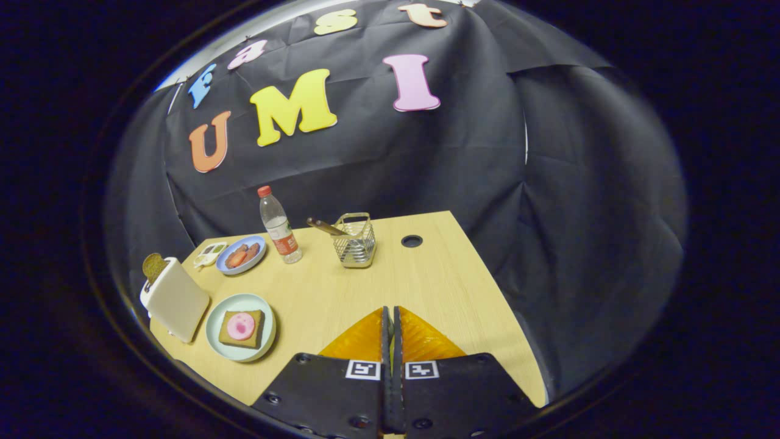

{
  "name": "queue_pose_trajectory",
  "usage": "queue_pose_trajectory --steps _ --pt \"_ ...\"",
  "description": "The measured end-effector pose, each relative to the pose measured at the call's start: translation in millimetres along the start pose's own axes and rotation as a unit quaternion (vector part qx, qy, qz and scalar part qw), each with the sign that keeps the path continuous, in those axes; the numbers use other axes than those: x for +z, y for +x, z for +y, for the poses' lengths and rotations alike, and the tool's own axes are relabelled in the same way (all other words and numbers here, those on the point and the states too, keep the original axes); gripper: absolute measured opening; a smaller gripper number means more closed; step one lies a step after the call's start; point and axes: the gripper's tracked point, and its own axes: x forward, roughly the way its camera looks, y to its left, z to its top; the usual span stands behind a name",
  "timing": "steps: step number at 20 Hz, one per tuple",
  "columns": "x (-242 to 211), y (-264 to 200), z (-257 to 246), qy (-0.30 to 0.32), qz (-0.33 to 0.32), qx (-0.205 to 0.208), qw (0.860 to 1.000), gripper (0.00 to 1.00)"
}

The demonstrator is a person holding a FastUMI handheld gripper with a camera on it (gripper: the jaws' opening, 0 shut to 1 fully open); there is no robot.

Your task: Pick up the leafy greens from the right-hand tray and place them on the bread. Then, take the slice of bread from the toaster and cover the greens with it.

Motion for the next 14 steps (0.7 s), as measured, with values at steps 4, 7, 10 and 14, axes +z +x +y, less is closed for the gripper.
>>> queue_pose_trajectory --steps 4,7,10,14 --pt "21 -12 36 -0.016 -0.012 -0.002 1.000 0.00" --pt "35 -18 82 -0.020 -0.021 0.005 1.000 0.00" --pt "40 -23 145 -0.037 -0.034 0.025 0.998 0.00" --pt "28 -22 238 -0.035 -0.031 0.068 0.997 0.00"
